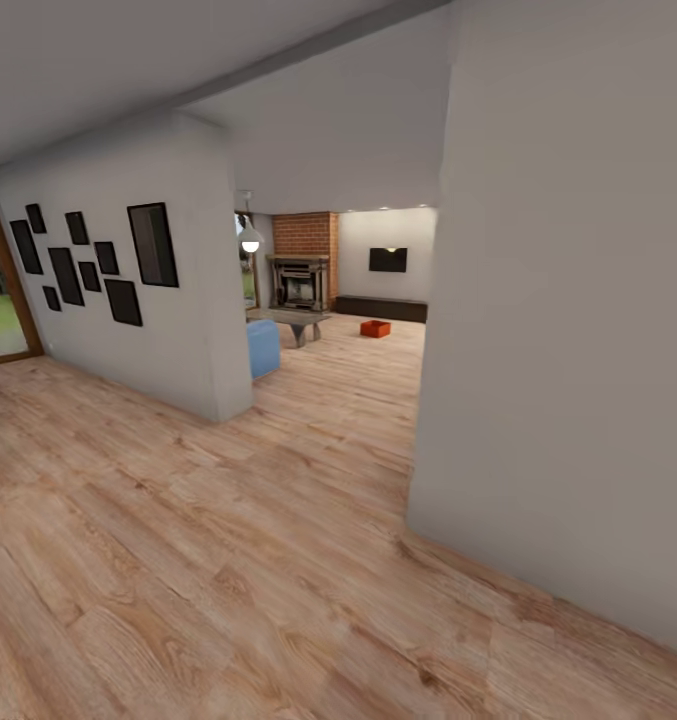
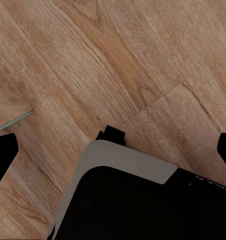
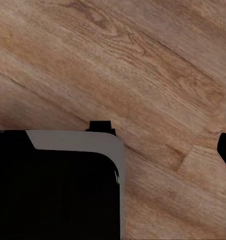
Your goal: Move the two storage containers from the living room to the garage. In the garage, place one container on the floor and stack the other container on top of it (either order is fine).
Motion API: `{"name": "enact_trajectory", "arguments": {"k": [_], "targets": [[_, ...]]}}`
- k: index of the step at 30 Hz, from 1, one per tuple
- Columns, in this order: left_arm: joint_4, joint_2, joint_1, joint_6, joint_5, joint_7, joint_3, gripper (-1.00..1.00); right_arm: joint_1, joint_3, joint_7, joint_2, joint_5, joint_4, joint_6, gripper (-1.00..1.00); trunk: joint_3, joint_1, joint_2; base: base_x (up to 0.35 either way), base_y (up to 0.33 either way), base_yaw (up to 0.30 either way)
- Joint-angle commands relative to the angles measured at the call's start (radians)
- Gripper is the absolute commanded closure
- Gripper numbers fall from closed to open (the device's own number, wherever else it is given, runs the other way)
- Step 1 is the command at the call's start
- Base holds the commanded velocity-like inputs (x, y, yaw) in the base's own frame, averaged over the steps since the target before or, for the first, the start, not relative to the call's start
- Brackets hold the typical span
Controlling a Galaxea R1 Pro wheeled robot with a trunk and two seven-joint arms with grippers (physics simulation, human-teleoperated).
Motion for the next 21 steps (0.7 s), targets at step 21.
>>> {"name": "enact_trajectory", "arguments": {"k": [21], "targets": [[0.001, 0.0, -0.001, -0.001, 0.004, 0.002, -0.001, -1.0, -0.001, 0.007, 0.0, -0.001, -0.005, 0.003, -0.007, -1.0, -0.001, 0.001, -0.001, 0.322, 0.0, 0.242]]}}
